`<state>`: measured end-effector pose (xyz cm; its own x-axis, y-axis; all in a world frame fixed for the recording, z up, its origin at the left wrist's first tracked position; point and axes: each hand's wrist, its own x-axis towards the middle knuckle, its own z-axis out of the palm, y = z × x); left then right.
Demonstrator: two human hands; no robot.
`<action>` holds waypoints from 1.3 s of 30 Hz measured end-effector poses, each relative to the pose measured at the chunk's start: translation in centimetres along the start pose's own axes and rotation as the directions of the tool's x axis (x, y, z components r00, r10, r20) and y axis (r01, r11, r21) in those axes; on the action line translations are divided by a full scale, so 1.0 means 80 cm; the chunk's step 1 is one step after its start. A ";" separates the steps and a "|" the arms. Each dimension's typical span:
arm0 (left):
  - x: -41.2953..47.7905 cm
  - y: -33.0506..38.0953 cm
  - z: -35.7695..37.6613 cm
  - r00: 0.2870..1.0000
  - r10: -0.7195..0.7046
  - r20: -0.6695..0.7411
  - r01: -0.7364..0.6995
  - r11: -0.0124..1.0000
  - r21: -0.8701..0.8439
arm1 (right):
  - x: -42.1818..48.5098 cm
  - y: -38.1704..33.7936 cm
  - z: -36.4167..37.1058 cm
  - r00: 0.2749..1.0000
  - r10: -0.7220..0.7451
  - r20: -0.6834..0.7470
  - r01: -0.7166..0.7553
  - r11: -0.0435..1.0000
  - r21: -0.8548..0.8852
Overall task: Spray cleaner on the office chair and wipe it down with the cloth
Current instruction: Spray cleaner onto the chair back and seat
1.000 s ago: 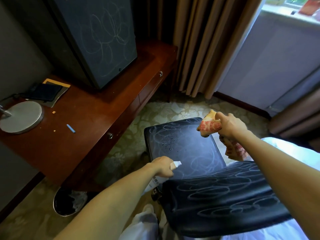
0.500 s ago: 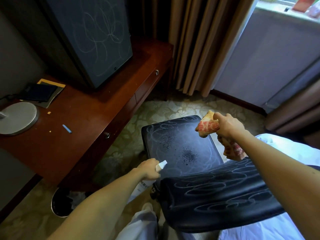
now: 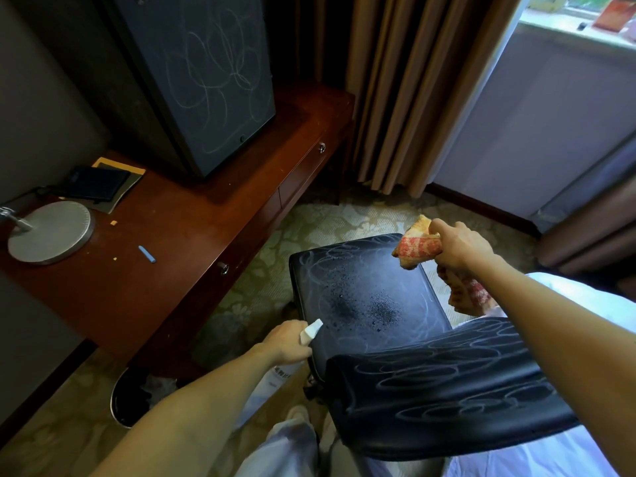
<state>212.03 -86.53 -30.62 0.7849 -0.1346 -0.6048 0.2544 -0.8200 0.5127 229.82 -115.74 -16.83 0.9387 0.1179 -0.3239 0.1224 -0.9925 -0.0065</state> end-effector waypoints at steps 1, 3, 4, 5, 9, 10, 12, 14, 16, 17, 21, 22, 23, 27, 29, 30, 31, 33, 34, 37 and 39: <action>0.004 0.010 -0.005 1.000 0.020 -0.020 -0.020 1.000 -0.008 | -0.002 0.002 -0.002 1.000 0.008 -0.004 -0.008 1.000 0.006; 0.015 0.035 -0.015 0.993 0.077 -0.084 -0.075 0.997 0.028 | -0.007 0.009 -0.009 1.000 0.025 -0.019 -0.025 1.000 0.016; 0.020 0.049 -0.020 0.986 0.114 -0.120 -0.107 0.992 0.059 | -0.011 0.013 -0.012 0.999 0.036 -0.025 -0.035 0.999 0.018; 0.026 0.064 -0.024 0.976 0.155 -0.154 -0.143 0.986 0.089 | -0.014 0.018 -0.016 0.998 0.048 -0.031 -0.047 0.999 0.019; 0.047 0.121 -0.033 0.940 0.277 -0.197 -0.231 0.945 0.230 | -0.035 0.047 -0.032 0.992 0.112 -0.052 -0.111 0.994 0.014; 0.050 0.131 -0.033 0.939 0.289 -0.187 -0.233 0.934 0.272 | -0.041 0.054 -0.036 0.990 0.130 -0.056 -0.129 0.991 0.015; 0.057 0.145 -0.030 0.940 0.301 -0.157 -0.233 0.909 0.346 | -0.053 0.067 -0.041 0.983 0.172 -0.067 -0.170 0.985 0.033; 0.061 0.147 -0.023 0.943 0.311 -0.116 -0.239 0.879 0.413 | -0.065 0.078 -0.044 0.976 0.209 -0.067 -0.205 0.977 0.055; 0.061 0.144 -0.014 0.948 0.307 -0.085 -0.242 0.866 0.437 | -0.074 0.086 -0.046 0.971 0.233 -0.061 -0.229 0.971 0.061; 0.059 0.140 -0.011 0.951 0.300 -0.075 -0.240 0.869 0.432 | -0.078 0.089 -0.046 0.968 0.242 -0.061 -0.239 0.969 0.062; 0.045 0.127 -0.009 0.957 0.288 -0.025 -0.252 0.875 0.413 | -0.088 0.091 -0.047 0.964 0.260 -0.059 -0.257 0.965 0.060; 0.041 0.122 -0.010 0.958 0.288 -0.012 -0.258 0.874 0.411 | -0.089 0.089 -0.048 0.964 0.262 -0.056 -0.258 0.964 0.059; 0.037 0.117 -0.011 0.957 0.291 0.001 -0.266 0.874 0.407 | -0.089 0.086 -0.048 0.964 0.260 -0.051 -0.257 0.965 0.058; 0.015 0.094 -0.015 0.937 0.346 0.041 -0.337 0.869 0.362 | -0.088 0.065 -0.046 0.974 0.220 -0.058 -0.216 0.974 0.065; -0.001 0.085 -0.018 0.921 0.386 0.054 -0.382 0.867 0.321 | -0.086 0.054 -0.046 0.979 0.194 -0.060 -0.190 0.980 0.067; -0.009 0.080 -0.021 0.911 0.407 0.058 -0.406 0.864 0.297 | -0.086 0.049 -0.047 0.982 0.181 -0.061 -0.177 0.982 0.067; -0.018 0.075 -0.023 0.899 0.433 0.061 -0.432 0.859 0.274 | -0.085 0.044 -0.049 0.984 0.167 -0.060 -0.163 0.984 0.067; -0.035 0.062 -0.029 0.871 0.486 0.076 -0.490 0.843 0.222 | -0.084 0.034 -0.055 0.990 0.126 -0.065 -0.122 0.991 0.061; -0.045 0.057 -0.032 0.853 0.514 0.087 -0.520 0.828 0.211 | -0.084 0.030 -0.058 0.992 0.099 -0.073 -0.095 0.994 0.054; -0.074 0.047 -0.044 0.786 0.606 0.125 -0.616 0.749 0.245 | -0.089 0.018 -0.073 0.995 0.003 -0.098 0.000 1.000 0.030; -0.090 0.049 -0.051 0.751 0.645 0.142 -0.656 0.705 0.270 | -0.095 0.012 -0.086 0.992 -0.040 -0.120 0.043 0.999 0.025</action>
<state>209.67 -86.48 -21.77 0.6736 -0.7086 -0.2103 -0.4878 -0.6399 0.5938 225.02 -117.39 -7.82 0.9651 0.1603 -0.2073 0.1544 -0.9870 -0.0443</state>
